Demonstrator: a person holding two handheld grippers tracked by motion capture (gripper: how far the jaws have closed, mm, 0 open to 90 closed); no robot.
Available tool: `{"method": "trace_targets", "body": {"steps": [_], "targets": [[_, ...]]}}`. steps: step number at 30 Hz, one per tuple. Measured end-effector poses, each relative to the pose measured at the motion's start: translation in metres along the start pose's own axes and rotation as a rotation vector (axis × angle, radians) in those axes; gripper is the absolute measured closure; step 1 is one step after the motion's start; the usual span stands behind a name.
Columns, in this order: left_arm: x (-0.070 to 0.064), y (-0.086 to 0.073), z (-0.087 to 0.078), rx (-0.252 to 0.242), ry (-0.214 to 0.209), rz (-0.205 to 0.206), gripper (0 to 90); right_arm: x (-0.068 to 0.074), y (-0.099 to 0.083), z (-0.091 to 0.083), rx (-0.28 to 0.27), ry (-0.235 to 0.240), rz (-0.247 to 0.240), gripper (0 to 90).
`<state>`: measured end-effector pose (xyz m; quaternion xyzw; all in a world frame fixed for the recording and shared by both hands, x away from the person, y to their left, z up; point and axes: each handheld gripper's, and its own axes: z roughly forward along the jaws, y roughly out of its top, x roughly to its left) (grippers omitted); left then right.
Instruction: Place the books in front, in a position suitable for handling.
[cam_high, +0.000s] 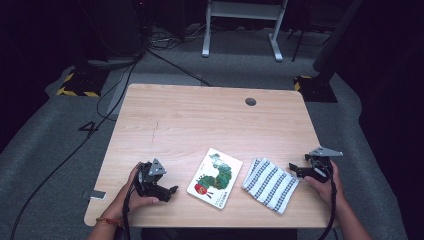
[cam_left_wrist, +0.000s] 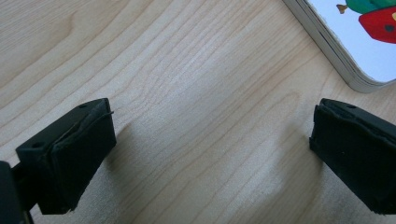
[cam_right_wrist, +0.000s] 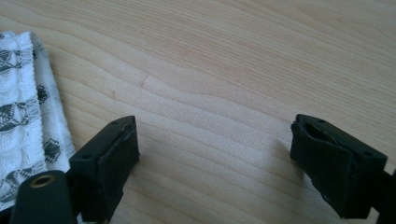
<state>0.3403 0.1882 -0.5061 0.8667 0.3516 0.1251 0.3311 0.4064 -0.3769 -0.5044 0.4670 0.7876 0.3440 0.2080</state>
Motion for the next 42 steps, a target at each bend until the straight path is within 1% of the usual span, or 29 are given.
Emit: {"method": "trace_targets", "body": {"steps": [7, 10, 14, 16, 17, 18, 21, 22, 23, 24, 25, 28, 30, 31, 32, 33, 34, 35, 36, 37, 38, 39, 40, 41, 42], "targets": [[0.0, 0.0, 0.0, -0.002, -0.005, 0.003, 0.3, 0.0, 0.0, 0.0, 0.0, -0.001, 0.001, 15.5], [0.001, 0.0, 0.0, -0.001, -0.009, 0.013, 0.3, 0.0, 0.0, 0.0, 0.0, -0.004, 0.004, 15.5], [0.001, 0.0, 0.0, -0.001, -0.012, 0.016, 0.3, 0.0, 0.0, 0.0, 0.0, -0.006, 0.005, 15.5], [0.001, 0.0, 0.0, 0.001, -0.023, 0.023, 0.4, 0.001, -0.001, -0.001, 0.002, -0.003, 0.002, 15.6], [0.0, 0.0, -0.001, 0.004, -0.029, 0.034, 0.4, 0.001, -0.001, -0.002, 0.006, 0.001, -0.001, 16.1], [0.0, 0.0, -0.001, 0.004, -0.031, 0.038, 0.9, 0.001, -0.001, -0.003, 0.011, 0.008, -0.004, 17.1], [-0.002, 0.001, -0.003, 0.012, -0.039, 0.045, 7.7, 0.002, 0.0, -0.005, 0.019, 0.009, -0.013, 19.5], [-0.003, 0.002, -0.004, 0.019, -0.045, 0.053, 7.7, 0.004, 0.0, -0.008, 0.015, 0.016, -0.025, 20.7], [-0.004, 0.002, -0.004, 0.016, -0.048, 0.059, 9.9, 0.005, 0.001, -0.011, 0.006, 0.016, -0.035, 21.5], [-0.004, 0.003, -0.005, 0.024, -0.053, 0.062, 11.2, 0.007, 0.003, -0.013, -0.006, 0.011, -0.044, 21.9], [-0.005, 0.004, -0.005, 0.022, -0.053, 0.065, 12.1, 0.009, 0.005, -0.016, -0.015, 0.015, -0.053, 22.2], [-0.008, 0.006, -0.004, 0.028, -0.065, 0.081, 15.3, 0.019, 0.01, -0.025, -0.031, 0.044, -0.085, 23.0], [-0.011, 0.007, -0.004, 0.035, -0.076, 0.094, 16.8, 0.028, 0.013, -0.029, -0.037, 0.078, -0.119, 23.9], [-0.012, 0.008, -0.004, 0.035, -0.082, 0.101, 18.2, 0.033, 0.014, -0.031, -0.036, 0.087, -0.137, 23.9], [-0.014, 0.009, -0.005, 0.046, -0.089, 0.109, 19.9, 0.038, 0.015, -0.031, -0.03, 0.101, -0.154, 24.0], [-0.017, 0.012, -0.005, 0.057, -0.096, 0.124, 22.7, 0.047, 0.017, -0.032, -0.018, 0.129, -0.189, 25.1], [-0.017, 0.012, -0.005, 0.057, -0.096, 0.124, 25.0, 0.047, 0.017, -0.032, -0.018, 0.129, -0.189, 25.1], [-0.02, 0.013, -0.005, 0.066, -0.1, 0.131, 27.1, 0.059, 0.019, -0.033, 0.003, 0.142, -0.235, 26.5], [-0.021, 0.014, -0.005, 0.071, -0.095, 0.139, 28.3, 0.063, 0.02, -0.033, 0.002, 0.154, -0.246, 26.8], [-0.027, 0.017, -0.006, 0.086, -0.096, 0.16, 30.0, 0.067, 0.02, -0.033, 0.005, 0.167, -0.258, 27.1], [-0.027, 0.017, -0.006, 0.086, -0.096, 0.16, 31.7, 0.067, 0.02, -0.033, 0.005, 0.167, -0.258, 27.1], [-0.03, 0.018, -0.006, 0.094, -0.107, 0.168, 34.0, 0.077, 0.022, -0.033, 0.017, 0.178, -0.287, 28.0], [-0.032, 0.019, -0.006, 0.095, -0.108, 0.174, 34.0, 0.077, 0.022, -0.033, 0.017, 0.178, -0.287, 28.0], [-0.035, 0.021, -0.006, 0.109, -0.112, 0.191, 35.6, 0.08, 0.022, -0.033, 0.019, 0.184, -0.297, 28.2], [-0.037, 0.022, -0.007, 0.121, -0.107, 0.199, 39.8, 0.086, 0.024, -0.033, 0.024, 0.199, -0.32, 28.3]]}}
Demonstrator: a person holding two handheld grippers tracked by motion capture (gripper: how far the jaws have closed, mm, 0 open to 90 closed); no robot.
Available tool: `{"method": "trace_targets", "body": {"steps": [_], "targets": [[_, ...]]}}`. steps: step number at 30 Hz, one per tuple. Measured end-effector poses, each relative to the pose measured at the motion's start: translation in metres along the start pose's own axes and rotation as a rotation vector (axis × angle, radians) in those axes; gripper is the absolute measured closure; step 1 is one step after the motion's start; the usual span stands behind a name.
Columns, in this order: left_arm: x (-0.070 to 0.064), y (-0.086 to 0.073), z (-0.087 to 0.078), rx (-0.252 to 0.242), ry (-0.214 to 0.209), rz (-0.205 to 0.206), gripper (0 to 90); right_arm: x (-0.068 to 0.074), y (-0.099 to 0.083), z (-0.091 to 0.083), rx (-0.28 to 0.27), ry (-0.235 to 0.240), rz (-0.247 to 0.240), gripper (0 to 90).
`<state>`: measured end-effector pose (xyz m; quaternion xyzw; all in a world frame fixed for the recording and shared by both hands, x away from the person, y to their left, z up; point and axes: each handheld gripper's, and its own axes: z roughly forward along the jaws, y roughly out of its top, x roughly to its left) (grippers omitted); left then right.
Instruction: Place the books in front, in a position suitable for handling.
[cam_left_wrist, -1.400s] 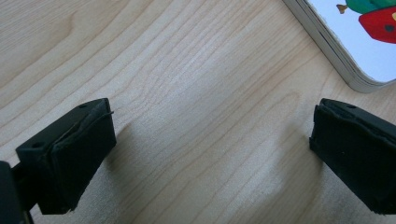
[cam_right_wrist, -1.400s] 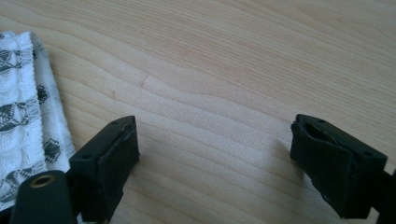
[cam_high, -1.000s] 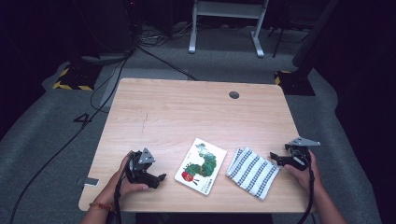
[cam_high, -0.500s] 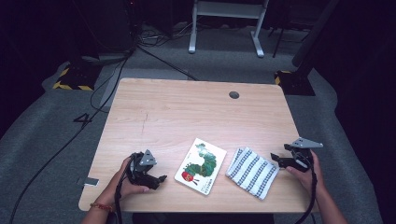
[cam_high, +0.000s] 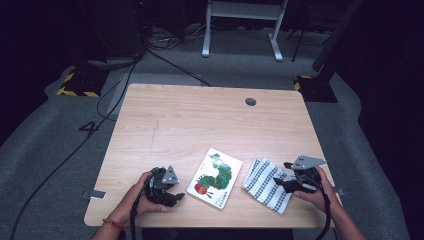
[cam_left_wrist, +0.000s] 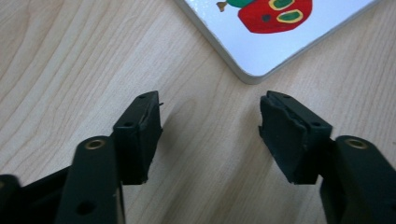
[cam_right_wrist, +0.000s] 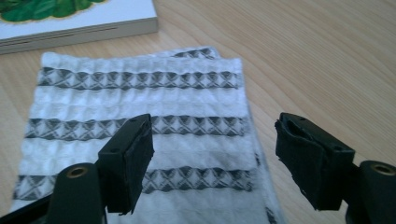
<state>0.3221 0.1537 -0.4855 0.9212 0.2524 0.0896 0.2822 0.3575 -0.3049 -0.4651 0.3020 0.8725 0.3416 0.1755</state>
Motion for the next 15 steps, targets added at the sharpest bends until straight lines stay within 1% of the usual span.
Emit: {"method": "trace_targets", "body": {"steps": [1, 2, 3, 5, 6, 7, 8, 12, 14, 15], "targets": [[-0.003, 0.004, 0.0, 0.023, 0.006, 0.01, 41.3, 0.001, 0.001, 0.0, 0.005, 0.003, -0.007, 28.6], [-0.003, 0.004, 0.0, 0.023, 0.006, 0.01, 43.8, 0.001, 0.001, 0.0, 0.005, 0.003, -0.007, 28.6], [-0.004, 0.007, -0.001, 0.054, 0.011, 0.018, 43.8, 0.003, 0.002, 0.001, 0.007, 0.009, -0.012, 28.6], [-0.009, 0.016, -0.001, 0.119, 0.021, 0.038, 49.9, 0.006, 0.003, 0.001, 0.014, 0.012, -0.03, 28.9], [-0.009, 0.016, -0.001, 0.119, 0.021, 0.038, 50.8, 0.006, 0.003, 0.001, 0.014, 0.012, -0.03, 28.9], [-0.01, 0.02, -0.001, 0.145, 0.026, 0.036, 50.8, 0.006, 0.003, 0.002, 0.018, 0.013, -0.033, 28.9], [-0.01, 0.023, 0.0, 0.159, 0.017, 0.033, 51.8, 0.006, 0.003, 0.002, 0.022, 0.01, -0.035, 28.9], [-0.009, 0.034, 0.004, 0.216, -0.013, 0.045, 56.8, 0.006, 0.002, 0.002, 0.042, 0.003, -0.055, 28.9], [-0.009, 0.036, 0.004, 0.222, -0.017, 0.043, 57.4, 0.006, 0.002, 0.001, 0.048, 0.003, -0.06, 28.9], [-0.008, 0.037, 0.005, 0.228, -0.037, 0.041, 59.1, 0.006, 0.002, 0.001, 0.051, 0.001, -0.062, 28.9]]}}
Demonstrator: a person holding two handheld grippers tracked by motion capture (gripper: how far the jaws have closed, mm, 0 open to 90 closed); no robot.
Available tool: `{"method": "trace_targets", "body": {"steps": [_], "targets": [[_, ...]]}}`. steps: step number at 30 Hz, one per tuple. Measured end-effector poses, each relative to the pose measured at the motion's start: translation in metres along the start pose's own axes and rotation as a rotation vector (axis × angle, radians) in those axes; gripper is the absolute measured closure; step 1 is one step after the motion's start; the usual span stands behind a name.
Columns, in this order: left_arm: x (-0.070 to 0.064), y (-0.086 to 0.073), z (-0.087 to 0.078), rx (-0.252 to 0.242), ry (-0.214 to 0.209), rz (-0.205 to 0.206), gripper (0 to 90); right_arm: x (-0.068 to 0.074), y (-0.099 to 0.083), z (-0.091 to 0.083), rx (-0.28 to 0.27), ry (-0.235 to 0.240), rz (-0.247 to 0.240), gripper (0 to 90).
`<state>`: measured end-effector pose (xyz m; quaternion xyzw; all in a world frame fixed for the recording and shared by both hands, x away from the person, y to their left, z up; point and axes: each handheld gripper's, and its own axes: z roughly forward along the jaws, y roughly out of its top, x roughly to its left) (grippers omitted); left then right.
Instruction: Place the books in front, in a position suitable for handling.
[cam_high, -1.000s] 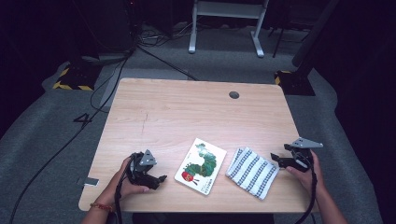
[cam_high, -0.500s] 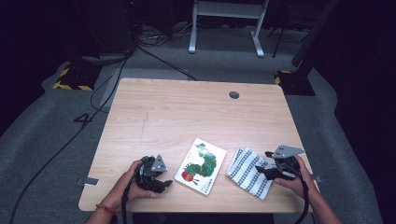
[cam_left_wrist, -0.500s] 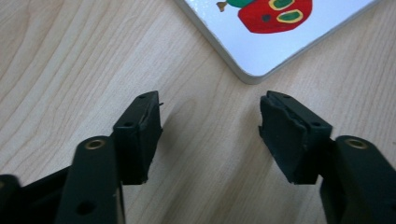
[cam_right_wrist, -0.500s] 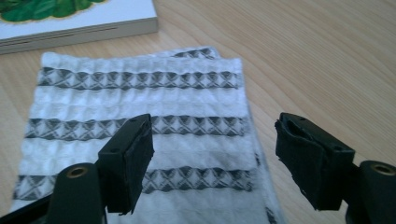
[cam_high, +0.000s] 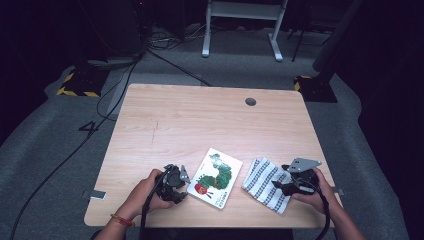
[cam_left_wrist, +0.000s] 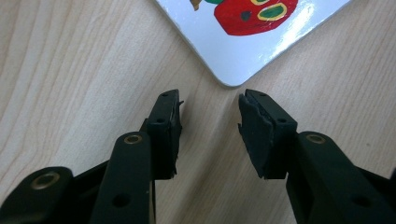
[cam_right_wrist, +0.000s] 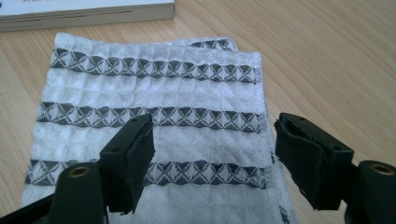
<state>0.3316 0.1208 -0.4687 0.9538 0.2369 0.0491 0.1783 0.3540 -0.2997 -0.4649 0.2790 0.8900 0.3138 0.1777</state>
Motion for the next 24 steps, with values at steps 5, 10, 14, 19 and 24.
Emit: {"method": "trace_targets", "body": {"steps": [5, 10, 14, 19, 24], "targets": [[0.003, 0.0, 0.001, -0.008, -0.025, -0.012, 64.5, -0.006, -0.005, 0.001, 0.028, -0.002, 0.03, 28.5], [0.003, -0.005, 0.002, -0.063, -0.027, -0.018, 63.9, -0.013, -0.014, 0.01, 0.042, 0.0, 0.045, 27.0], [0.002, -0.012, 0.003, -0.115, -0.023, -0.027, 64.7, -0.021, -0.022, 0.016, 0.034, 0.02, 0.097, 23.6], [0.001, -0.019, 0.005, -0.177, -0.012, -0.046, 69.1, -0.021, -0.022, 0.016, 0.029, 0.013, 0.091, 23.4], [-0.002, -0.02, 0.007, -0.214, 0.004, -0.04, 70.2, -0.021, -0.023, 0.017, 0.024, 0.015, 0.089, 23.2]]}}
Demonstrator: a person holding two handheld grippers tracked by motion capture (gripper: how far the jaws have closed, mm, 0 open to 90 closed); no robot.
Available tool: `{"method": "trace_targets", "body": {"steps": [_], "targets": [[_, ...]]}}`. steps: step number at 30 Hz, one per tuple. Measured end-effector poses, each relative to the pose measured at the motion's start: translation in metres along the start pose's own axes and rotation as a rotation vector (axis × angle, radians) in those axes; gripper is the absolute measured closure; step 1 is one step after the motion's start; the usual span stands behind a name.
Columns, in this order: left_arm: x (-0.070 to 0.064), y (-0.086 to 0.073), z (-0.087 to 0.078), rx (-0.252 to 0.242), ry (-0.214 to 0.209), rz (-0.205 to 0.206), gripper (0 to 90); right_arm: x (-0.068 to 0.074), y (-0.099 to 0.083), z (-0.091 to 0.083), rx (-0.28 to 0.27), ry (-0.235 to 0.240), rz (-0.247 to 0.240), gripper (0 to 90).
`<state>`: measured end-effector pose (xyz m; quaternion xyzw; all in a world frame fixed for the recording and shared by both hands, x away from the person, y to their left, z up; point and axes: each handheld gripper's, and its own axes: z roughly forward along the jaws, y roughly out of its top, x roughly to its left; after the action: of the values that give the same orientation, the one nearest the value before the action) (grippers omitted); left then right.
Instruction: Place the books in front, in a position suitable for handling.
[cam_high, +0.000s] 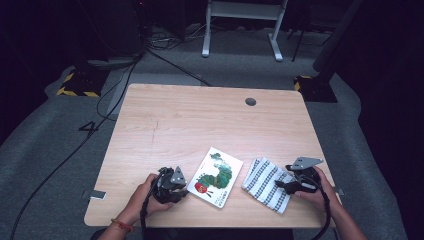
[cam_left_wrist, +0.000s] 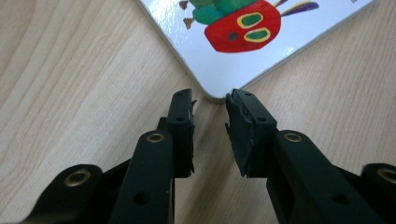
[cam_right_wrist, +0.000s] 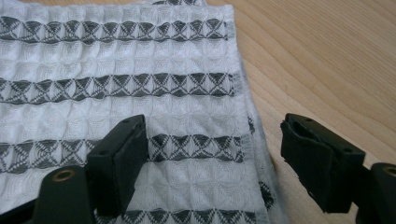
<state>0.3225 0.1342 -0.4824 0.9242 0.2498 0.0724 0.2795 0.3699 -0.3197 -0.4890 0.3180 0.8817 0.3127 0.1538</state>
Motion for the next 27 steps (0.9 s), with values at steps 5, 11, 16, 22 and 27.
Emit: {"method": "trace_targets", "body": {"steps": [5, 11, 16, 22, 27], "targets": [[-0.002, 0.0, 0.002, -0.028, -0.007, 0.003, 70.9, 0.0, -0.001, 0.0, -0.006, 0.004, 0.006, 23.5], [-0.003, 0.001, 0.0, 0.008, -0.012, 0.023, 68.2, 0.0, 0.0, -0.001, 0.001, -0.001, -0.003, 24.3], [0.0, 0.011, 0.0, 0.078, -0.012, 0.034, 65.3, 0.0, -0.001, -0.001, 0.0, 0.008, 0.0, 24.3], [0.005, 0.03, 0.003, 0.224, -0.045, 0.075, 62.3, -0.001, -0.001, 0.0, 0.001, 0.013, 0.011, 24.6], [0.004, 0.039, 0.006, 0.275, -0.059, 0.098, 60.5, -0.001, -0.002, -0.001, 0.0, 0.016, 0.015, 25.3]]}}
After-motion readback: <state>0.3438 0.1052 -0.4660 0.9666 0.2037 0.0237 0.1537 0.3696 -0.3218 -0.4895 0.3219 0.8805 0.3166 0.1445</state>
